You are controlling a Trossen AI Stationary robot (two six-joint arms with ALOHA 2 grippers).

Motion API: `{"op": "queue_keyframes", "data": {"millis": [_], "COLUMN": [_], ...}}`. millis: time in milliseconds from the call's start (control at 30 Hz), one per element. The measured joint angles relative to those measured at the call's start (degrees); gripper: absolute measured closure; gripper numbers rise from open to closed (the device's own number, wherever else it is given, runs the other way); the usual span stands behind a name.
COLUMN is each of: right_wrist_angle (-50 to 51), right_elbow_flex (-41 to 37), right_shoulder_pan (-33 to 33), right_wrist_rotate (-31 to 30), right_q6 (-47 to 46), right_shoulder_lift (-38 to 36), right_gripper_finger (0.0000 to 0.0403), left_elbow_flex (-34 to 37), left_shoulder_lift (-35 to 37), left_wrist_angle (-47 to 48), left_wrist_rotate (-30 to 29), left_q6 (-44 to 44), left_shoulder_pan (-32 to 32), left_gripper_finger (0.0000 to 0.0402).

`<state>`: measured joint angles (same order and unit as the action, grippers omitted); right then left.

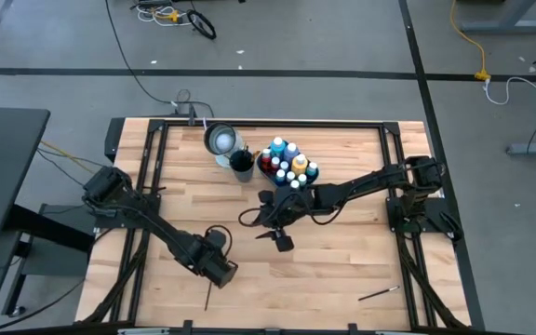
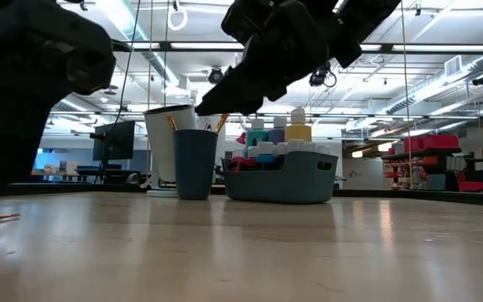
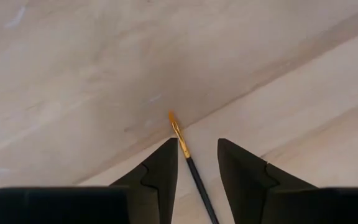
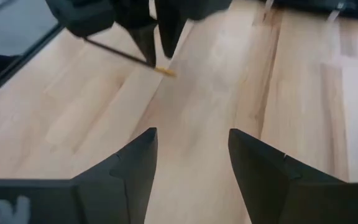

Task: Pick & Place Paint Supplies
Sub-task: Put the gold paint brush into the blue cup

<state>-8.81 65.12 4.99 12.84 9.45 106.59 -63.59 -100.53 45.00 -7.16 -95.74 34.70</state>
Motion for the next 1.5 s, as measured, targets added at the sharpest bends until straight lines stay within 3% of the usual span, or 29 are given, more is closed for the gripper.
{"op": "queue_keyframes", "data": {"millis": [567,800,933,1133,1500], "right_wrist_angle": [6.7,7.6,7.8,7.8,13.9], "right_elbow_flex": [0.0,0.0,0.0,0.0,0.0], "right_shoulder_pan": [0.0,0.0,0.3,1.5,2.8], "right_wrist_rotate": [0.2,0.2,0.2,0.2,0.1], "right_q6": [0.0,0.0,0.0,0.0,0.0], "right_shoulder_lift": [0.0,0.0,0.0,0.0,-1.4], "right_gripper_finger": [0.0206,0.0206,0.0206,0.0206,0.0206], "left_elbow_flex": [-0.3,-0.2,-0.1,0.2,0.2], "left_shoulder_lift": [-7.4,-7.5,-7.7,-8.2,-8.1], "left_wrist_angle": [-1.9,-1.8,-3.0,-3.7,2.7], "left_wrist_rotate": [3.4,-0.7,-7.2,-21.9,-42.1], "left_q6": [-3.8,-4.2,-5.8,-7.6,-16.3], "left_shoulder_pan": [0.2,0.3,0.7,0.6,0.6], "left_gripper_finger": [0.0282,0.0349,0.0391,0.0396,0.0399]}}
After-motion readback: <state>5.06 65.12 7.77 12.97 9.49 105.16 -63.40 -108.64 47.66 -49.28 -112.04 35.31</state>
